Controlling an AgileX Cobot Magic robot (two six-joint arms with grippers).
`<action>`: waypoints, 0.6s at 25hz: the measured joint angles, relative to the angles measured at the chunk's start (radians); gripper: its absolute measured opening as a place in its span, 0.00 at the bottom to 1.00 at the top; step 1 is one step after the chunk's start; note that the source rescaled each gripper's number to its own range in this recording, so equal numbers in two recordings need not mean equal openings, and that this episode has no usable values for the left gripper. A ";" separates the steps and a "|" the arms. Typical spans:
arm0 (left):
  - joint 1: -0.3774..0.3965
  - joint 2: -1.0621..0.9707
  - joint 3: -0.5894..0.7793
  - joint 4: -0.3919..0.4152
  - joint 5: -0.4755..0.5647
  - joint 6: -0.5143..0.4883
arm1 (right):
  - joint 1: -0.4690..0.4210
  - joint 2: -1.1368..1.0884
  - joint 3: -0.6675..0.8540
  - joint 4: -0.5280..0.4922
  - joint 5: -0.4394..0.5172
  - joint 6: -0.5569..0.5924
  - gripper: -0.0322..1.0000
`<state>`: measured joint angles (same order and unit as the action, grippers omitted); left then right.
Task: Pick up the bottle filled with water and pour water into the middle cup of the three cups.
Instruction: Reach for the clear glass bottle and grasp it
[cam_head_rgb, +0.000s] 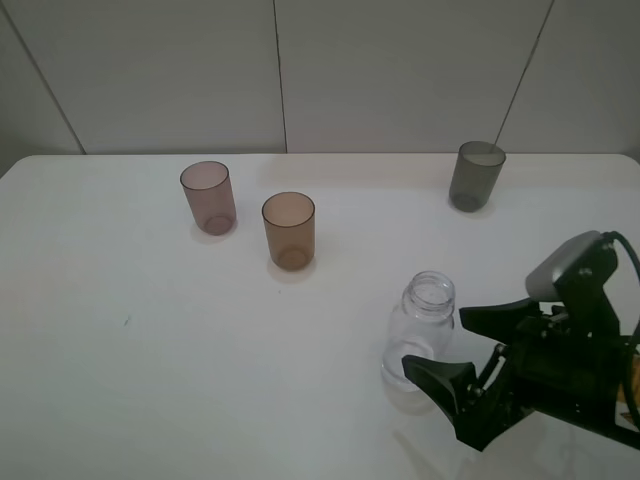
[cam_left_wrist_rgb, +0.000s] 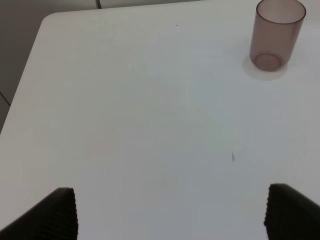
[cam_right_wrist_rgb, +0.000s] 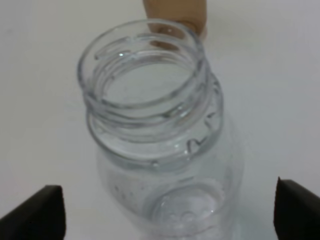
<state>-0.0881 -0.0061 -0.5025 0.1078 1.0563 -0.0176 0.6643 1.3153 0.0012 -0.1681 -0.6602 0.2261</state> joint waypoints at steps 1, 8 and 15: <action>0.000 0.000 0.000 0.000 0.000 0.000 | 0.000 0.000 0.000 -0.012 -0.001 0.003 0.89; 0.000 0.000 0.000 0.000 0.000 0.000 | 0.000 0.035 -0.001 -0.059 -0.042 0.007 0.89; 0.000 0.000 0.000 0.000 0.000 0.000 | 0.000 0.248 -0.002 -0.061 -0.241 0.007 0.89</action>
<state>-0.0881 -0.0061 -0.5025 0.1078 1.0563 -0.0176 0.6643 1.5629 -0.0004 -0.2287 -0.9009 0.2332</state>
